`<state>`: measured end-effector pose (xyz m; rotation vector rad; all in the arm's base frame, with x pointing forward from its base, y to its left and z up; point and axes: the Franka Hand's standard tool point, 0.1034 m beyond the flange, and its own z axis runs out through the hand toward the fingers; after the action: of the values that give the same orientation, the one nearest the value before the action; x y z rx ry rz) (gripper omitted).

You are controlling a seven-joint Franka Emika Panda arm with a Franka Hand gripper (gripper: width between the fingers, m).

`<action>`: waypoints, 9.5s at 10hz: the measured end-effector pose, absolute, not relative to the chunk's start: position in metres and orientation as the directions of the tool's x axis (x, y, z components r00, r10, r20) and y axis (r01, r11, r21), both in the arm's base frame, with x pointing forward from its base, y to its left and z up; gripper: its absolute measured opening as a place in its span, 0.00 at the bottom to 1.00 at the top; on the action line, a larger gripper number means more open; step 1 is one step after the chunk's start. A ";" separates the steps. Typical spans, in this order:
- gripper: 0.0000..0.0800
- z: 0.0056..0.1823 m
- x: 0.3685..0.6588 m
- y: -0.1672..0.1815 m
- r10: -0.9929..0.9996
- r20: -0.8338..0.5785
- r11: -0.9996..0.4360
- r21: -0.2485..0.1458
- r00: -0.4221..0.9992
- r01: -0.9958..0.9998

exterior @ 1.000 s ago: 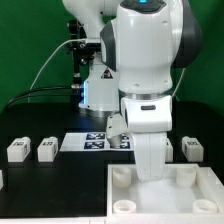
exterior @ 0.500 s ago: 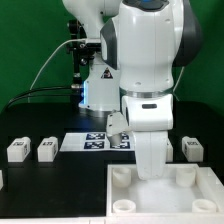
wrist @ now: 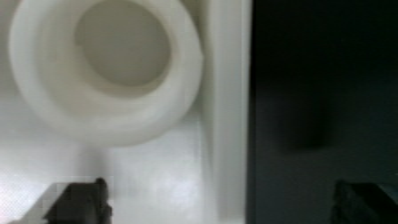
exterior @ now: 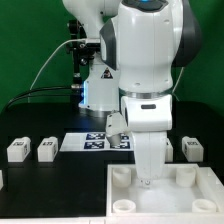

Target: Assemble one leg

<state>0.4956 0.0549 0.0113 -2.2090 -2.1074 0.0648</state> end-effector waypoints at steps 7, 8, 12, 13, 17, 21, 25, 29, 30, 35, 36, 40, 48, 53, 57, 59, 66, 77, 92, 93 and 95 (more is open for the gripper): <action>0.81 0.011 0.496 0.054 0.998 0.030 -0.048 -0.093 0.051 0.994; 0.81 0.022 0.498 0.056 0.994 0.019 -0.102 -0.092 0.104 0.991; 0.81 0.070 0.496 0.102 0.869 -0.015 -0.495 -0.056 0.495 0.867; 0.81 0.076 0.492 0.129 0.782 -0.013 -0.623 -0.050 0.623 0.781; 0.81 0.080 0.487 0.157 0.508 -0.018 -0.861 -0.049 0.861 0.506; 0.81 0.066 0.455 0.174 0.162 -0.075 -0.986 -0.057 0.984 0.158; 0.81 0.061 0.439 0.179 0.204 -0.221 -0.979 -0.039 0.954 0.200; 0.81 0.059 0.442 0.177 0.188 -0.516 -0.978 -0.024 0.836 0.206; 0.81 0.060 0.433 0.173 0.176 -0.609 -0.978 -0.016 0.773 0.210; 0.81 0.034 0.420 0.177 0.128 -0.721 -0.984 -0.005 0.681 0.179; 0.81 0.032 0.419 0.177 0.126 -0.722 -0.984 -0.005 0.680 0.177; 0.81 0.018 0.409 0.181 0.098 -0.752 -0.989 0.000 0.652 0.149; 0.46 0.009 0.401 0.181 0.103 -0.752 -0.988 -0.004 0.651 0.152; 0.36 0.009 0.401 0.181 0.103 -0.753 -0.988 -0.004 0.651 0.152; 0.36 0.011 0.402 0.179 0.109 -0.753 -0.988 -0.008 0.649 0.156; 0.36 0.048 0.431 0.163 0.157 -0.705 -0.982 -0.035 0.691 0.187; 0.37 0.146 0.496 0.109 0.274 -0.096 -0.961 -0.056 0.957 0.269; 0.37 0.156 0.602 0.082 0.196 0.573 -0.974 0.017 0.796 0.227; 0.37 0.091 0.626 0.118 0.201 0.526 -0.965 -0.037 0.826 0.258; 0.37 0.087 0.624 0.120 0.204 0.522 -0.965 -0.038 0.828 0.261; 0.37 0.087 0.625 0.120 0.202 0.534 -0.965 -0.035 0.821 0.260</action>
Offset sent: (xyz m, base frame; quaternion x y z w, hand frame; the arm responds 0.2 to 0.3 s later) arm 0.0000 0.0000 0.0000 0.0000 0.0000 0.0000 1.0000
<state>0.6254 0.1199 0.0866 -2.8965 -0.3680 -0.8312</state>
